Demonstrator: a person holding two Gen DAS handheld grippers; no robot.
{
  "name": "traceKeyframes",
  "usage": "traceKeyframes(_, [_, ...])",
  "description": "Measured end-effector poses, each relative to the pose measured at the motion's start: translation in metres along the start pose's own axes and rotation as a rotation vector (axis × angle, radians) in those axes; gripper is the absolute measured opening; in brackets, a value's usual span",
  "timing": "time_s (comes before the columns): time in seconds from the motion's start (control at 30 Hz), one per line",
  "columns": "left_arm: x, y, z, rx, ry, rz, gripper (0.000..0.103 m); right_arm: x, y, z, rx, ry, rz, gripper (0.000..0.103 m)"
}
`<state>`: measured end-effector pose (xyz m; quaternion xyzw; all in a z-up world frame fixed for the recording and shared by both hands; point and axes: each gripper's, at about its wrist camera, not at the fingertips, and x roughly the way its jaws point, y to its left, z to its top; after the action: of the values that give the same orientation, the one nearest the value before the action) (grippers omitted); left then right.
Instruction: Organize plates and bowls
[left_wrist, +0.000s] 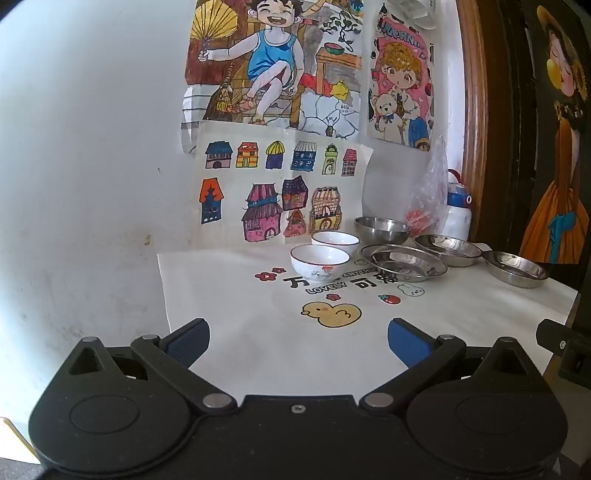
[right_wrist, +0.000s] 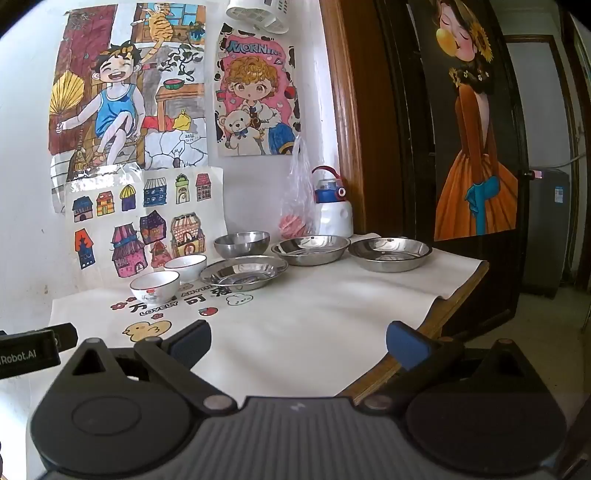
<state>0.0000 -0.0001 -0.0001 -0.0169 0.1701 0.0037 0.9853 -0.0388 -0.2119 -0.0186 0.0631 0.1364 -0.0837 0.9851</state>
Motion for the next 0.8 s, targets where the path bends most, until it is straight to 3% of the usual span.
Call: traceKeyframes(0.8, [-0.0007,0.0003,0.0022,-0.003,-0.003,-0.007,0.102,0.0041,0.0017,-0.0041,0.000,0.008,0.000,0.103])
